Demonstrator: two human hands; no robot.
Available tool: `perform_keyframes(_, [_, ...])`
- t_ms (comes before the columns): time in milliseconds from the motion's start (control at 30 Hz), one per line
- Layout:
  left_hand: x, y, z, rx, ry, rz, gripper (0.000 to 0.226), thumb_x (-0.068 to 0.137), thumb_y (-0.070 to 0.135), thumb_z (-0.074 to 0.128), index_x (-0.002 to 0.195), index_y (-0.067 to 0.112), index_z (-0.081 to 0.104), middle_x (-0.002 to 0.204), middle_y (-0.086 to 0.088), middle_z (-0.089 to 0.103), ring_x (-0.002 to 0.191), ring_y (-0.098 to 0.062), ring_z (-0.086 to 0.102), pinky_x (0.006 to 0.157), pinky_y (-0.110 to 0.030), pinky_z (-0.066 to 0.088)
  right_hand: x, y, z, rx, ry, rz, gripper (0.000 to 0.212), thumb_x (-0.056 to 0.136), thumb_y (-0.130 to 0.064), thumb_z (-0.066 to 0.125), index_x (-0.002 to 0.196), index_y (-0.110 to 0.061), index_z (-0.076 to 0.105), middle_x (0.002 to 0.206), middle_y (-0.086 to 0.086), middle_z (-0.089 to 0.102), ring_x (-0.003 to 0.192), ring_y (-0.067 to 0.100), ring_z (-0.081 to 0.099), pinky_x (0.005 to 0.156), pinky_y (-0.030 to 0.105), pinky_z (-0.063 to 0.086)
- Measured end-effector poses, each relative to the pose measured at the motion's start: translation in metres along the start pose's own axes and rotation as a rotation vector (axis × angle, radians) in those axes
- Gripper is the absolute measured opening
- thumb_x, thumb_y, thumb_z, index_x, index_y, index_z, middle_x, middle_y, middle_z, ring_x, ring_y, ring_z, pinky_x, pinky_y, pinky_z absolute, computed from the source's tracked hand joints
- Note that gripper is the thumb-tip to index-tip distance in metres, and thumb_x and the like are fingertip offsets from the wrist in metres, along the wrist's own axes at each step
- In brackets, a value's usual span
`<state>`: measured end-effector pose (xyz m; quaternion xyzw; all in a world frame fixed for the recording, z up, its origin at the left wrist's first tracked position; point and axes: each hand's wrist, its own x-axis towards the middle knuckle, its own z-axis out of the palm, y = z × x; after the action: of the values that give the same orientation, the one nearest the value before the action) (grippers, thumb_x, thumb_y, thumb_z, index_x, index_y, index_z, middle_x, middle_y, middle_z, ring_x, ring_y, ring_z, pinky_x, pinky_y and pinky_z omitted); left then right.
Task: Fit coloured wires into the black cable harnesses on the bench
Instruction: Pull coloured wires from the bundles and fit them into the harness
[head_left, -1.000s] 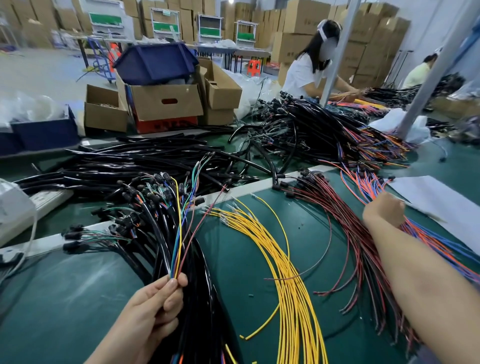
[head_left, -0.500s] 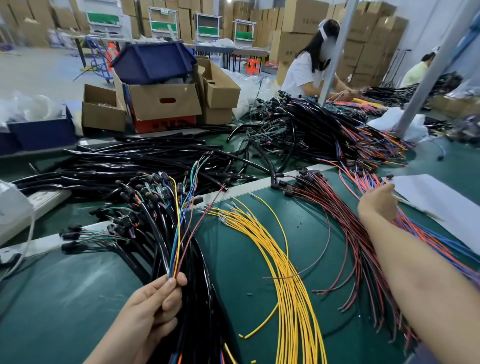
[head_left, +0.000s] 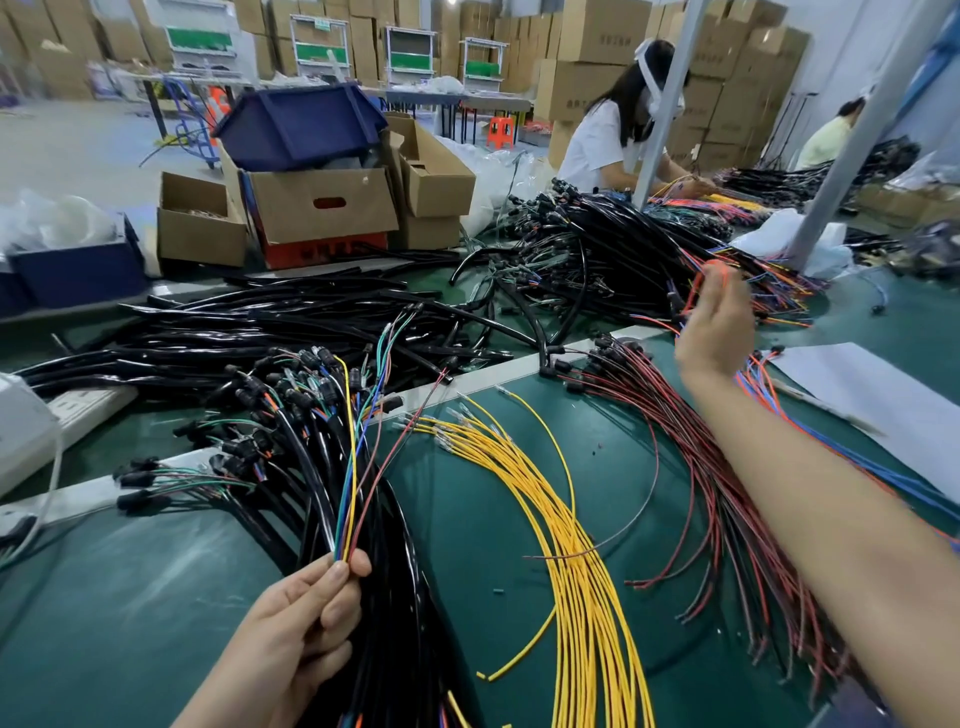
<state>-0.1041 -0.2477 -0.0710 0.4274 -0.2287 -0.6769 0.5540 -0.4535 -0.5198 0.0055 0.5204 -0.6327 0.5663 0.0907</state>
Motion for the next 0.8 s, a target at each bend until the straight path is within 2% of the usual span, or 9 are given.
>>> perform_keyframes(33, [0.0, 0.0, 0.0, -0.003, 0.003, -0.007, 0.019, 0.078, 0.015, 0.048, 0.088, 0.0, 0.057, 0.05, 0.0, 0.03, 0.032, -0.001, 0.021, 0.034, -0.007, 0.015, -0.007, -0.006, -0.001, -0.131, -0.177, -0.155, 0.034, 0.102, -0.03, 0.035, 0.117, -0.012, 0.06, 0.118, 0.012, 0.061, 0.095, 0.035, 0.06, 0.074, 0.038, 0.041])
perform_keyframes(100, [0.0, 0.0, 0.0, -0.007, 0.005, -0.02, 0.02, 0.078, 0.015, 0.048, 0.088, 0.0, 0.057, 0.049, 0.0, 0.03, 0.031, -0.002, 0.021, 0.034, -0.008, 0.015, -0.031, -0.009, -0.003, -0.319, -0.515, -0.693, 0.029, 0.1, -0.026, 0.042, 0.114, -0.014, 0.064, 0.121, 0.007, 0.063, 0.083, 0.034, 0.067, 0.064, 0.04, 0.048])
perform_keyframes(167, [0.001, 0.001, -0.002, -0.012, 0.006, -0.026, 0.02, 0.078, 0.014, 0.047, 0.089, -0.001, 0.056, 0.048, 0.0, 0.031, 0.03, -0.003, 0.021, 0.033, -0.008, 0.016, -0.052, -0.019, -0.008, -0.243, -0.521, -1.022, 0.029, 0.098, -0.025, 0.045, 0.108, -0.012, 0.069, 0.116, 0.003, 0.068, 0.07, 0.028, 0.069, 0.053, 0.034, 0.048])
perform_keyframes(300, [0.002, 0.001, -0.001, -0.005, 0.006, -0.026, 0.02, 0.078, 0.014, 0.048, 0.088, 0.0, 0.057, 0.048, -0.002, 0.032, 0.031, -0.004, 0.022, 0.034, -0.009, 0.016, -0.058, -0.055, -0.027, 0.372, -0.316, -0.57, 0.031, 0.102, -0.036, 0.033, 0.114, -0.023, 0.058, 0.101, -0.011, 0.065, 0.07, 0.007, 0.061, 0.062, 0.021, 0.045])
perform_keyframes(367, [0.002, 0.001, -0.002, -0.009, 0.008, -0.02, 0.02, 0.078, 0.014, 0.048, 0.088, 0.0, 0.058, 0.049, 0.0, 0.031, 0.031, -0.003, 0.022, 0.034, -0.008, 0.017, -0.056, -0.061, -0.036, 0.461, -0.336, -0.486, 0.032, 0.102, -0.039, 0.033, 0.113, -0.022, 0.058, 0.092, -0.009, 0.065, 0.063, 0.01, 0.06, 0.062, 0.024, 0.046])
perform_keyframes(467, [0.002, 0.0, -0.002, -0.008, 0.008, -0.019, 0.021, 0.077, 0.015, 0.049, 0.088, -0.001, 0.059, 0.05, -0.001, 0.031, 0.031, -0.003, 0.022, 0.034, -0.008, 0.016, -0.053, -0.05, -0.038, -0.069, -0.558, -0.48, 0.041, 0.1, -0.046, 0.03, 0.106, -0.018, 0.059, 0.077, 0.01, 0.066, 0.07, 0.032, 0.063, 0.063, 0.037, 0.047])
perform_keyframes(567, [0.002, -0.001, -0.002, -0.017, 0.009, -0.017, 0.022, 0.078, 0.014, 0.049, 0.09, -0.001, 0.059, 0.05, -0.001, 0.031, 0.031, -0.002, 0.022, 0.034, -0.008, 0.016, -0.054, -0.026, -0.037, -0.514, -0.914, -0.326, 0.038, 0.1, -0.047, 0.034, 0.102, -0.017, 0.058, 0.098, 0.023, 0.064, 0.095, 0.04, 0.06, 0.075, 0.04, 0.046])
perform_keyframes(700, [-0.001, 0.0, 0.0, 0.005, 0.014, -0.004, 0.022, 0.08, 0.015, 0.048, 0.091, -0.001, 0.058, 0.05, 0.0, 0.031, 0.033, -0.002, 0.021, 0.033, -0.007, 0.016, -0.042, 0.006, -0.043, -0.796, -0.939, -0.188, 0.039, 0.101, -0.036, 0.032, 0.108, -0.008, 0.059, 0.116, 0.022, 0.061, 0.107, 0.038, 0.058, 0.083, 0.039, 0.044])
perform_keyframes(800, [-0.002, 0.0, 0.001, 0.015, 0.018, 0.0, 0.023, 0.079, 0.016, 0.049, 0.091, -0.001, 0.059, 0.05, 0.001, 0.03, 0.033, -0.002, 0.021, 0.034, -0.007, 0.015, -0.033, 0.021, -0.047, -0.915, -0.988, -0.093, 0.024, 0.097, -0.015, 0.036, 0.112, -0.004, 0.05, 0.12, 0.023, 0.058, 0.108, 0.037, 0.057, 0.082, 0.039, 0.044])
